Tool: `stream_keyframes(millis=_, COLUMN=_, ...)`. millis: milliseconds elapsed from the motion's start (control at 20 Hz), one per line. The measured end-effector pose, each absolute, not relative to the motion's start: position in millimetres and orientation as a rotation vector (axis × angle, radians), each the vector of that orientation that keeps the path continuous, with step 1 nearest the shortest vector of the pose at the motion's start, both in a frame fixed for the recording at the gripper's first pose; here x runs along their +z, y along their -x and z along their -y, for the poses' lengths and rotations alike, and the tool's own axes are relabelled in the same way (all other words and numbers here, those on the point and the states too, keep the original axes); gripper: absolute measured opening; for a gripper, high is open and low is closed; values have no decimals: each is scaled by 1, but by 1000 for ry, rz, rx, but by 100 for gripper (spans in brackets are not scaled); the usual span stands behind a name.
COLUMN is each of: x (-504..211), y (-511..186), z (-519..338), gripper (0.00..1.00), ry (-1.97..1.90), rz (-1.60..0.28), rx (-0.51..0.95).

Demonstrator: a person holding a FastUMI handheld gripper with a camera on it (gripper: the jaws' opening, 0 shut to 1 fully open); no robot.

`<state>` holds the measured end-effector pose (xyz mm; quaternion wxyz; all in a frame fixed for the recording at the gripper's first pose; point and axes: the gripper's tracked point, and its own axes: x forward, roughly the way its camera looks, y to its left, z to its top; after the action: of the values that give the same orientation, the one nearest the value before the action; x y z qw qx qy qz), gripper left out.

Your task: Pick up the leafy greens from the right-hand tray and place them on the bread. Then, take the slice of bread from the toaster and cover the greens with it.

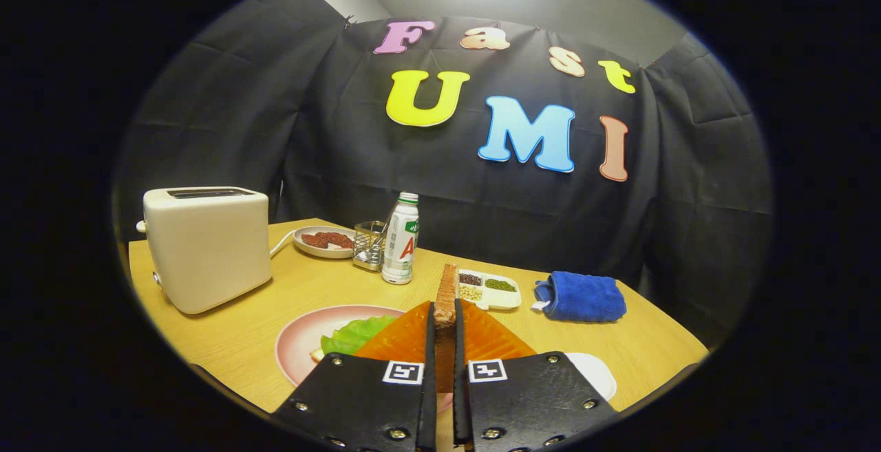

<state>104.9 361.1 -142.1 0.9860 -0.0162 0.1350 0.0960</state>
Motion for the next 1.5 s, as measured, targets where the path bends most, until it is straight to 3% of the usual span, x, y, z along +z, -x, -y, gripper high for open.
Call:
stream_keyframes(millis=650, x=-175, y=-92, z=-429, gripper=10, ry=-122, rz=-447, rx=369)
stream_keyframes(millis=1400, x=-197, y=-81, z=-451, gripper=10, ry=-71, rz=-565, rx=403)
stream_keyframes(millis=1450, x=-197, y=-78, z=-461, gripper=13, ry=-88, rz=-572, rx=437)
stream_keyframes(millis=1500, x=-201, y=-76, z=-462, gripper=24, ry=-100, rz=-592, rx=447)
